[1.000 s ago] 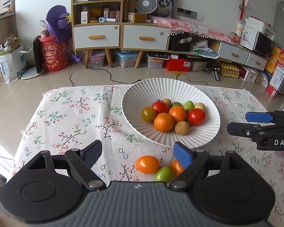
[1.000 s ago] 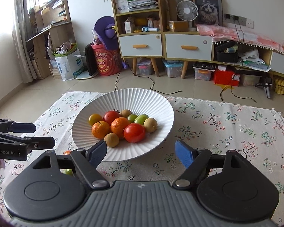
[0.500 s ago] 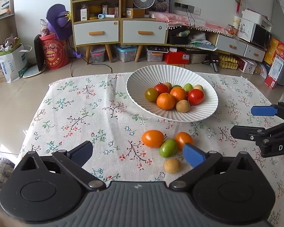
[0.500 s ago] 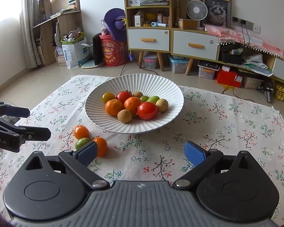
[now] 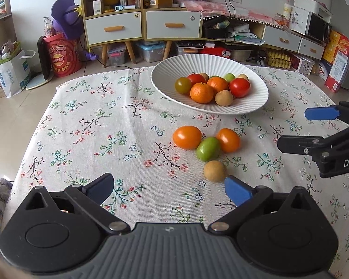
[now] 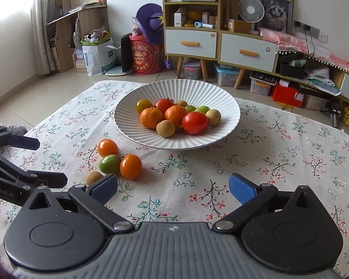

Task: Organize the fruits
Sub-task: 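Withdraw both open tools from the bowl back over the loose fruit, then close the left tool on a tan longan while the right tool grasps an orange tomato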

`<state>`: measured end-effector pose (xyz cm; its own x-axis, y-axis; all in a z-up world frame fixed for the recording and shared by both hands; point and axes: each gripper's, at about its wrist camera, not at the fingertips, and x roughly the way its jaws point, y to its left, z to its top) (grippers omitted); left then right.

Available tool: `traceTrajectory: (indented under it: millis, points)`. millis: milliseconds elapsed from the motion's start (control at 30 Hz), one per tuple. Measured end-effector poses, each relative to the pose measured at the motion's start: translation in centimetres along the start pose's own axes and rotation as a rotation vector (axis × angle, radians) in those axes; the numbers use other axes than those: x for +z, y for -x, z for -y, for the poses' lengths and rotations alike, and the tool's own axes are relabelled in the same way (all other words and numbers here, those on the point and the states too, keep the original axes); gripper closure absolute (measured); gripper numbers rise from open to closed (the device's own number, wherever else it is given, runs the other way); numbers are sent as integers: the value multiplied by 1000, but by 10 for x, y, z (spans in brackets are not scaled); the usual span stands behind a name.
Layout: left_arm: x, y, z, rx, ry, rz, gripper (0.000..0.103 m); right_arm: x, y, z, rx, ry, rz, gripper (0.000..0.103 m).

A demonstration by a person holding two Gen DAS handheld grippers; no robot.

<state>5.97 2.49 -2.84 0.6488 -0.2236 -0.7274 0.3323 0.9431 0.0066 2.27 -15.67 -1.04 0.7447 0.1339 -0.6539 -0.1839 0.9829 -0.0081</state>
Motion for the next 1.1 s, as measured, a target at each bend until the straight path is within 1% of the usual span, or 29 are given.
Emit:
traceTrajectory:
  millis: [167,333,400,600,633,700,767,800,867,900,967,1000,1033,1067,1100]
  points:
    - [-13,-9,11,-13,-46,-2,7,-4,-8,-4,-6,14,-13,1]
    - [-20,-19,18,5,-88,-3,7,-8,-18,-8,-12,27,-36,1]
    - [-22,-22,20,3,-92,5,7,-8,-20,-9,-15,37,-39,1]
    - [-22,-26,23,-31,-72,37,7,-10,-31,-9,-8,17,-77,1]
    - [-21,-27,24,-39,-74,42,8,-10,-32,-9,-9,16,-80,1]
    - [-20,-27,26,-61,-75,52,15,-10,-33,-8,-13,17,-81,1]
    - [-17,-26,27,-79,-74,63,28,-8,-33,-6,-17,12,-76,1]
    - [-17,-26,27,-83,-75,68,31,-7,-33,-5,-16,7,-74,2]
    - [-16,-25,28,-94,-75,78,43,-6,-33,-2,-1,-6,-71,5]
    - [-16,-25,29,-99,-73,82,46,-5,-33,-2,5,-9,-71,6]
    - [-15,-25,29,-108,-67,87,60,-6,-33,-2,12,-8,-73,9]
    - [-14,-26,29,-113,-63,88,63,-5,-33,-2,16,-4,-75,10]
    - [-13,-26,29,-117,-61,88,69,-6,-33,-4,22,1,-77,13]
    - [-12,-26,28,-122,-59,89,77,-5,-33,-5,30,6,-79,14]
    - [-12,-26,27,-128,-59,90,81,-5,-33,-6,37,9,-80,15]
